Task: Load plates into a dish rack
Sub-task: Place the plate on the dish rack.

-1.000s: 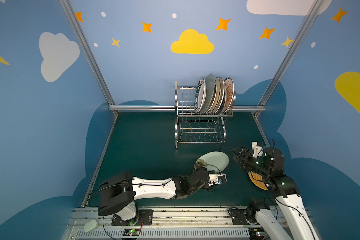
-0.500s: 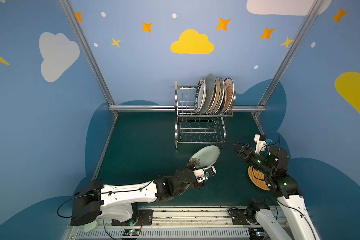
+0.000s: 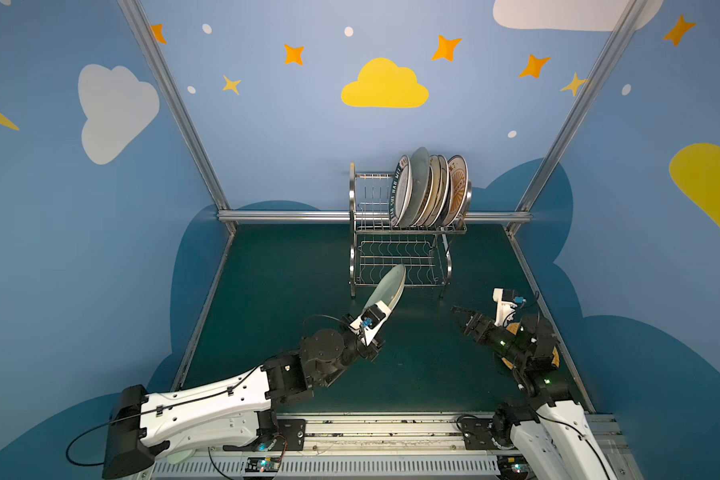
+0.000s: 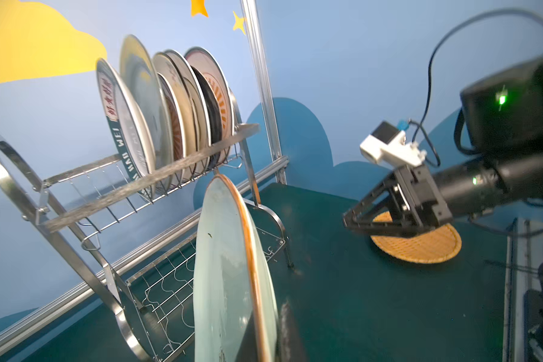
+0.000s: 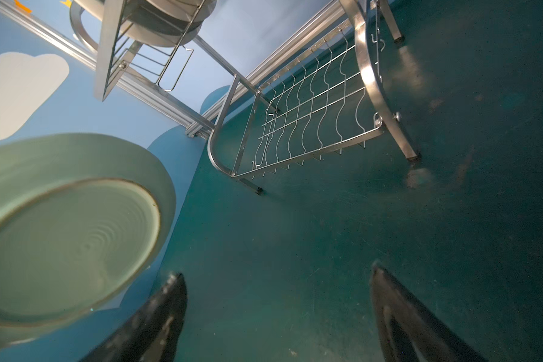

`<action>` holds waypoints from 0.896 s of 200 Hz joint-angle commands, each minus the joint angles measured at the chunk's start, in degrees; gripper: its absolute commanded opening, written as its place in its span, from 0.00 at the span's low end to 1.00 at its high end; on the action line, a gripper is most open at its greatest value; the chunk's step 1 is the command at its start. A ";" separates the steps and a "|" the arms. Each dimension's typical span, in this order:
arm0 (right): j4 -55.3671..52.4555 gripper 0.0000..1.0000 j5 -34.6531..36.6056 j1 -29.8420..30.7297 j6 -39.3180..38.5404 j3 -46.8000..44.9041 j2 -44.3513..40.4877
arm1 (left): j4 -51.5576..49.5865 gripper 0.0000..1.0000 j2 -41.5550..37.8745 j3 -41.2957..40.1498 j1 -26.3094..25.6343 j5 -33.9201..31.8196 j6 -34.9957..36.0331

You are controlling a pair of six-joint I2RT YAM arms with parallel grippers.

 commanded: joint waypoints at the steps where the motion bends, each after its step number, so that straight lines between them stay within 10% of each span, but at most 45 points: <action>1: 7.47 0.89 -3.08 0.54 -4.06 -2.61 -2.05 | 4.94 0.04 -2.60 5.81 0.74 -1.86 -2.64; 179: 15.06 0.89 -1.64 9.67 -11.60 -14.35 -25.97 | -1.27 0.04 18.18 46.14 16.81 6.03 -15.94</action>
